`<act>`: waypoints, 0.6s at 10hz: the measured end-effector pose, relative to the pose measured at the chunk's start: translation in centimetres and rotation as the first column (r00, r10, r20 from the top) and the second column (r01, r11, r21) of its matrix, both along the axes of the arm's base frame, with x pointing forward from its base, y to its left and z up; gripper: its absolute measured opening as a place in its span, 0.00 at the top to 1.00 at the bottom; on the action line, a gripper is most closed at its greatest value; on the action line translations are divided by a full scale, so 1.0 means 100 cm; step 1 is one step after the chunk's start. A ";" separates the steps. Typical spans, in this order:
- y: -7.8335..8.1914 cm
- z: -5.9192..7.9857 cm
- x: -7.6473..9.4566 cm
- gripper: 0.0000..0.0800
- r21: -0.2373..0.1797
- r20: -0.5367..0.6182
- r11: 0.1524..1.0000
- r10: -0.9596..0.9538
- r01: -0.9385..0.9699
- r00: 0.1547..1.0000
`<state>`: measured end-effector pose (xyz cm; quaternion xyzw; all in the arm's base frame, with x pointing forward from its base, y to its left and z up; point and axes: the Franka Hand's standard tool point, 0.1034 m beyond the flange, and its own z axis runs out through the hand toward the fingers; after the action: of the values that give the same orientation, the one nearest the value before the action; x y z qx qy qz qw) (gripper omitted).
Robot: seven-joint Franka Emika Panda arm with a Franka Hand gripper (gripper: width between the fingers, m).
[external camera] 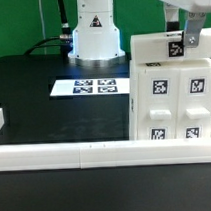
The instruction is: Assemble cabinet
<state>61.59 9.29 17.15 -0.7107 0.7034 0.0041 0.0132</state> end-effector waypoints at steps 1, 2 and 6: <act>0.003 0.008 0.000 0.00 0.017 0.011 1.000 0.006 -0.006 1.000; 0.004 0.015 0.000 0.00 0.035 0.020 0.999 0.006 -0.007 1.000; 0.006 0.013 0.000 0.00 0.034 0.026 0.987 0.158 -0.159 0.987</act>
Offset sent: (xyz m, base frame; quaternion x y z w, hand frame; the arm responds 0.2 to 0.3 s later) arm 0.0000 0.0000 0.0000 0.0000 0.0000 -0.0650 0.9979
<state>61.56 9.87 18.50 -0.7640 0.6442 0.0096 0.0341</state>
